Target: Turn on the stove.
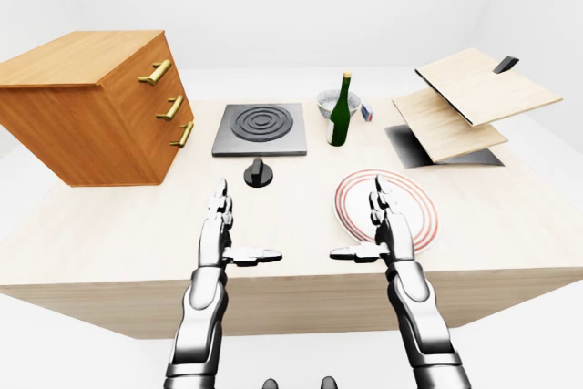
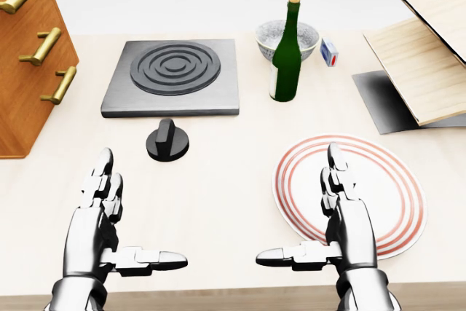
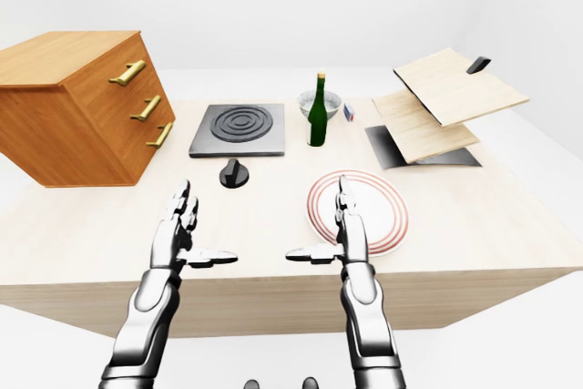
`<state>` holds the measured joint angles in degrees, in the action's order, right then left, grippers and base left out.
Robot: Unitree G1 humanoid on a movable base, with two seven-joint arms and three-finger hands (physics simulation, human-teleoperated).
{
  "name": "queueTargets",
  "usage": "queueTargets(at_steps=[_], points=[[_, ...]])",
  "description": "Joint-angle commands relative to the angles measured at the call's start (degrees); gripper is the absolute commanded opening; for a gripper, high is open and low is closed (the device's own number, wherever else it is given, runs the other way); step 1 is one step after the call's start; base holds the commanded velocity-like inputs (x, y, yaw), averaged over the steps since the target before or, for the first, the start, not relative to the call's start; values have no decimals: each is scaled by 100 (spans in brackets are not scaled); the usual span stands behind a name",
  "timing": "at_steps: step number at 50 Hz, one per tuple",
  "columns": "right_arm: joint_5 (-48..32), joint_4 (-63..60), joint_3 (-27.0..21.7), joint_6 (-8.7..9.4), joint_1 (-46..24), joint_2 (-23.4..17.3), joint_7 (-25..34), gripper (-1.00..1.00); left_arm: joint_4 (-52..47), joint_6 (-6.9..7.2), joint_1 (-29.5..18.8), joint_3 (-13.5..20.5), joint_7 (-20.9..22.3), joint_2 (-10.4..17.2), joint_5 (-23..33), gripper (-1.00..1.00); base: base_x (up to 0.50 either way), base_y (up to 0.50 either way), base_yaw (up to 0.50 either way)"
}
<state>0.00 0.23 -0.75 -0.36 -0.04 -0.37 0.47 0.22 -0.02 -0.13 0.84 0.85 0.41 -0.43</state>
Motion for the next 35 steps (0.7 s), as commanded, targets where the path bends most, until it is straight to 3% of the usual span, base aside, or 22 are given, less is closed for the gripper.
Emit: queueTargets(at_steps=[1,15,17,24,35], points=[[-4,32,-105,-39,1,-59,84,100,140,-46,-65,139,135,70,-72,100,0,0,0],[33,-21,-103,119,6,-65,159,100,177,-59,-76,128,139,71,-63,100,0,0,0],[69,-67,-97,227,15,-73,228,100,225,-91,-92,135,138,74,-64,100,0,0,0],[102,-145,-117,220,47,-73,267,100,139,-54,-52,123,135,69,-54,100,5,0,0],[129,-160,-118,181,66,-71,317,100,63,-1,-31,134,146,76,-59,100,34,0,0]])
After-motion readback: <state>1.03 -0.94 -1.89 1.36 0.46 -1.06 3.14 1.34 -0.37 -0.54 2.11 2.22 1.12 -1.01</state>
